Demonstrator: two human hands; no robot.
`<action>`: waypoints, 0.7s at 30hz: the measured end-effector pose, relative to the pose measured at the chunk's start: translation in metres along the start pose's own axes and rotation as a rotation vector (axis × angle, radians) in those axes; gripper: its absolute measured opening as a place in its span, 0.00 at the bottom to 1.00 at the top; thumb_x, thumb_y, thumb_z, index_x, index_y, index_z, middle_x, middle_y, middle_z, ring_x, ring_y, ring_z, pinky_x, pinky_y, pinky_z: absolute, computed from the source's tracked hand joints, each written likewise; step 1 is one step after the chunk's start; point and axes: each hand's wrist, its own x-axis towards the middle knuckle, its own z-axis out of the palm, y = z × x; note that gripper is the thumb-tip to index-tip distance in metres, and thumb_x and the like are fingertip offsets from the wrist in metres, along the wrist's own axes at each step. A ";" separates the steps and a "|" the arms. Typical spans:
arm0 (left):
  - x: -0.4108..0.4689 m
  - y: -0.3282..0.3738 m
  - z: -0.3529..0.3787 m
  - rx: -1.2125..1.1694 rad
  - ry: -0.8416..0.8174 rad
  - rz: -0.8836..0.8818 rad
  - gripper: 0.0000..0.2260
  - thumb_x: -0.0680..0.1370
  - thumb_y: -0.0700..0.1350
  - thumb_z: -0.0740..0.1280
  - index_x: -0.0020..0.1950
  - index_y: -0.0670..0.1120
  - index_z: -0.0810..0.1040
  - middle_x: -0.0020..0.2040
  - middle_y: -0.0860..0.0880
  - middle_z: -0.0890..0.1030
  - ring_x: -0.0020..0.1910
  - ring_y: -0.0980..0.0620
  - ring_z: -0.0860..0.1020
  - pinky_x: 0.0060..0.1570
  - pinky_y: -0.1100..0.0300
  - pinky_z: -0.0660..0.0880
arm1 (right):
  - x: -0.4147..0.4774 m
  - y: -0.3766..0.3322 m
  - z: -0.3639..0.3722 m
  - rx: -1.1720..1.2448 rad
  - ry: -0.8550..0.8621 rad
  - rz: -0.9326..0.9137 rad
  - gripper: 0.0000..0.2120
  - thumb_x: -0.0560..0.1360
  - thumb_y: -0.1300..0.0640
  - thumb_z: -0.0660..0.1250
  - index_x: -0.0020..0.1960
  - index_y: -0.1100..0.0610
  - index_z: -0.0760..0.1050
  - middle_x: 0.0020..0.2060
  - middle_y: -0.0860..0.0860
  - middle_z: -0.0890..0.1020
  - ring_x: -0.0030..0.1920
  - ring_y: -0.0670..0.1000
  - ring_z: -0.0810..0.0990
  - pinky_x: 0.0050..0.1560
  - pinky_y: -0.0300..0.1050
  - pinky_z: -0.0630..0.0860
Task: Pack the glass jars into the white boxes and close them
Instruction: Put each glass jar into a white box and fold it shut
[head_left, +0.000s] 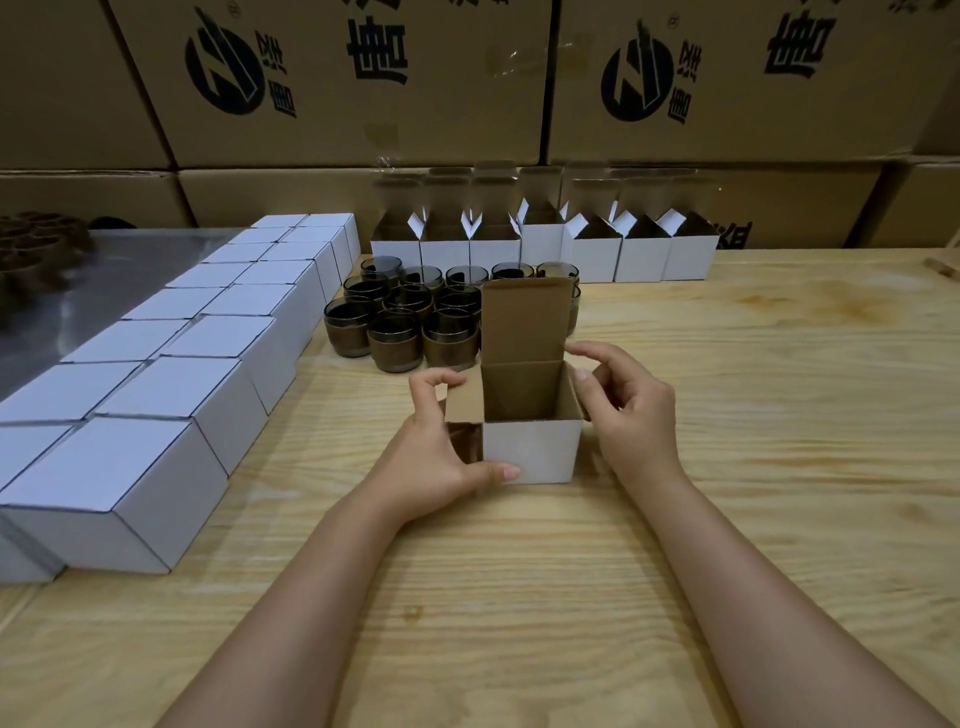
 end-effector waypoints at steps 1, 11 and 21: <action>0.001 0.000 0.000 -0.010 0.001 -0.009 0.39 0.62 0.48 0.82 0.54 0.67 0.55 0.58 0.53 0.77 0.57 0.54 0.79 0.62 0.49 0.74 | 0.001 0.000 0.000 -0.016 -0.031 -0.005 0.13 0.76 0.61 0.65 0.57 0.49 0.79 0.26 0.44 0.69 0.29 0.43 0.67 0.34 0.32 0.66; 0.000 0.004 0.001 -0.015 -0.023 -0.039 0.39 0.58 0.56 0.81 0.55 0.62 0.55 0.58 0.52 0.77 0.56 0.58 0.78 0.59 0.58 0.74 | 0.016 -0.005 0.002 -0.202 -0.205 0.084 0.14 0.76 0.62 0.65 0.61 0.55 0.80 0.26 0.46 0.65 0.29 0.43 0.66 0.36 0.37 0.65; 0.005 -0.002 0.000 -0.024 -0.018 -0.007 0.39 0.62 0.49 0.81 0.53 0.72 0.54 0.56 0.56 0.78 0.56 0.57 0.78 0.61 0.53 0.74 | 0.061 -0.049 0.002 -0.944 -0.485 0.021 0.15 0.79 0.42 0.56 0.55 0.47 0.78 0.38 0.46 0.76 0.42 0.50 0.75 0.31 0.40 0.63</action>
